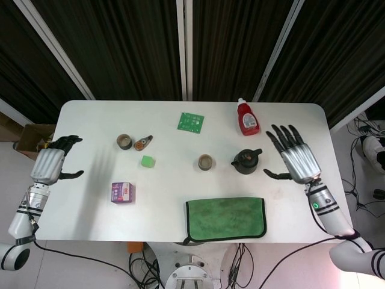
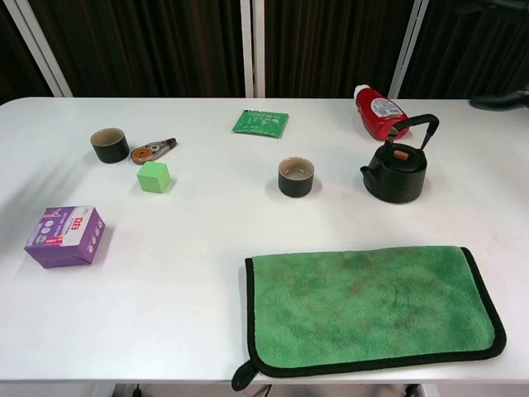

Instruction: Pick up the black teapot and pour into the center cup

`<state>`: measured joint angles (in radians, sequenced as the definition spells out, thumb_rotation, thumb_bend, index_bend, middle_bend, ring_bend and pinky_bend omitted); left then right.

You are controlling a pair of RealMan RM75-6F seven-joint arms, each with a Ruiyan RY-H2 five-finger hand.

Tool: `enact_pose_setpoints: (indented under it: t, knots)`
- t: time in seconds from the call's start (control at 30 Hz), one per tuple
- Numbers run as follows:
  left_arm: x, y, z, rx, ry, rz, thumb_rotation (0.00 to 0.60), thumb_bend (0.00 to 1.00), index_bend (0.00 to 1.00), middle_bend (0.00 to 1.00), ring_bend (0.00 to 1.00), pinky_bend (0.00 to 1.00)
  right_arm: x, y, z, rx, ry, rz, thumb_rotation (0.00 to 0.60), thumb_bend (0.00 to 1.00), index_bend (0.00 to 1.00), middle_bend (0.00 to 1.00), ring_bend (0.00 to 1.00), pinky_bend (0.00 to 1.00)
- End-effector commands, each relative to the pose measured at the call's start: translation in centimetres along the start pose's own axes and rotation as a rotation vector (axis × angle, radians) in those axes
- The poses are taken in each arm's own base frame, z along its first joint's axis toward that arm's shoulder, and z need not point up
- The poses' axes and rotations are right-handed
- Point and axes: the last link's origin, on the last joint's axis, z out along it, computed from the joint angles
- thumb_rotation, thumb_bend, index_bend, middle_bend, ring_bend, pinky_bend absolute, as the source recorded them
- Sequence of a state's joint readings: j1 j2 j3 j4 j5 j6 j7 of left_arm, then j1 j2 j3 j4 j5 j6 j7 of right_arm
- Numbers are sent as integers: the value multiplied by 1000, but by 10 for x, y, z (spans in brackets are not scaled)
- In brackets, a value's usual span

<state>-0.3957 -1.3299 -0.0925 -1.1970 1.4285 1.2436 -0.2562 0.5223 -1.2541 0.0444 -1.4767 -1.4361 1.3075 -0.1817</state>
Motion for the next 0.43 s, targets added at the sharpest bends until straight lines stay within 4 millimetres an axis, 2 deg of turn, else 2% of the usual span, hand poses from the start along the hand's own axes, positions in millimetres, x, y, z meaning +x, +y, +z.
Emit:
enact_pose_setpoints:
  t: [0.03,0.17,0.27,0.43]
  knots:
    - [9,-7,-14,25,43,101,600,0,181,163,153,278,-12,33,-98,-319,-22,-41,295,176,0,0,0,0]
    - [9,-11,-40,49,62,263,600,0,116,160,153,271,-26,48,-139,-463,-31,-35,291,176,0,0,0,0]
    - [6,-16,-62,79,30,335,600,0,96,143,140,261,-27,53,-150,-494,-31,-43,293,176,0,0,0,0]
    - [11,-20,-93,129,3,369,600,0,96,121,122,243,-22,56,-153,-499,-27,-43,292,176,0,0,0,0]
